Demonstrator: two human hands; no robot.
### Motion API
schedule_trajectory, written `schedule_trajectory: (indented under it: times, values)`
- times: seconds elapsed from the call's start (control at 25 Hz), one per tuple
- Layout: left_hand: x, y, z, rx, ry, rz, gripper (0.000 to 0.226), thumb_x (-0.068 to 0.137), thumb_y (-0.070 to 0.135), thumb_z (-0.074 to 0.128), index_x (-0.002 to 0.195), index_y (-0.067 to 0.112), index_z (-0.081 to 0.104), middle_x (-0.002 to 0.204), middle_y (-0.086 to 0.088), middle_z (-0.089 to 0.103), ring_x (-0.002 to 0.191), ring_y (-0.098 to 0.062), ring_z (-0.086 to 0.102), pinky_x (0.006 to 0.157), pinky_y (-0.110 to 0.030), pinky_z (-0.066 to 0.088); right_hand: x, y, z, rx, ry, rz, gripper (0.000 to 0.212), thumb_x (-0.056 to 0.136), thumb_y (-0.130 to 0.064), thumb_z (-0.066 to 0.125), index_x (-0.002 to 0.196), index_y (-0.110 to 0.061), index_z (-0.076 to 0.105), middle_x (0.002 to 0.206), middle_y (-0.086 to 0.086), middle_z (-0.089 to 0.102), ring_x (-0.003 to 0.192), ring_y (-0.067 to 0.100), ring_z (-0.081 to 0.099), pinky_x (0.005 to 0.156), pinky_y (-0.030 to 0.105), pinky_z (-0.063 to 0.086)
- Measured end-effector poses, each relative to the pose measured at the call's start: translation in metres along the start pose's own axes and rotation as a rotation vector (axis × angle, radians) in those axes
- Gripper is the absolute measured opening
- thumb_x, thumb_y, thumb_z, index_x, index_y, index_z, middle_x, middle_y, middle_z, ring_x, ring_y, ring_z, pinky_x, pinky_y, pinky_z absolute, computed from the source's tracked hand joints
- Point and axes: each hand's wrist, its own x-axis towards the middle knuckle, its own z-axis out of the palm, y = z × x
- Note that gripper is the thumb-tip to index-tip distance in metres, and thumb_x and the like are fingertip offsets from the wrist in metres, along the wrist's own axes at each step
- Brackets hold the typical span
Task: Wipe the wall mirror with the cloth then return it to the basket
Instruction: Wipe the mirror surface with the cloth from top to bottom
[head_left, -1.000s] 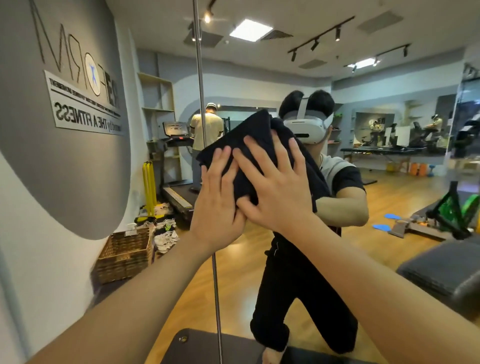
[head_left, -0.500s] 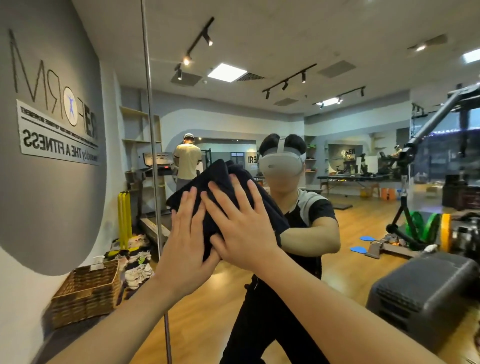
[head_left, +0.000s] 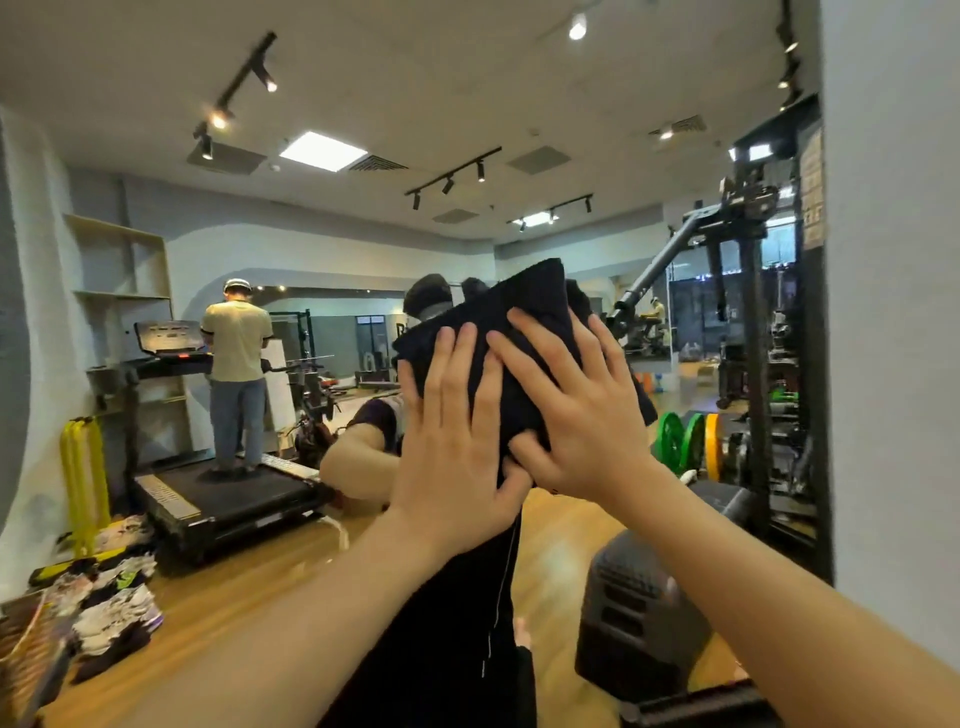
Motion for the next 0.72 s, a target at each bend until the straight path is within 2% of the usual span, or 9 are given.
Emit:
schedule_trajectory:
  times: [0.36,0.52,0.72]
  values:
    - [0.089,0.138,0.071,0.025,-0.082,0.126,0.088,0.088,0.048,0.051,0.159,0.004,0.024,0.170,-0.022,0.010,0.159,-0.038,0.000,0.124,-0.067,0.006,-0.064,0.162,-0.048,-0.059,0.064,0.074,0.075,0.081,-0.042,0.049,0.152,-0.019,0.047,0.160,0.010,0.044,0.142,0.039,0.045,0.113,0.061,0.036]
    - [0.102,0.166,0.082,0.038,-0.122,0.139,0.086,0.091,0.051,0.043,0.160,0.005,0.022,0.170,-0.021,0.007,0.159,-0.038,-0.002,0.124,-0.066,0.003,-0.076,0.190,-0.059,-0.062,0.066,0.090,0.074,0.080,-0.039,0.049,0.150,-0.015,0.049,0.159,0.013,0.045,0.138,0.039,0.045,0.110,0.059,0.040]
    - [0.097,0.175,0.081,0.051,-0.219,0.199,0.081,0.095,0.050,0.041,0.160,0.005,0.021,0.170,-0.022,0.008,0.159,-0.038,-0.002,0.125,-0.064,0.005,-0.103,0.181,-0.065,0.015,0.038,0.207,0.074,0.080,-0.037,0.050,0.150,-0.013,0.049,0.161,0.012,0.041,0.141,0.041,0.042,0.110,0.059,0.039]
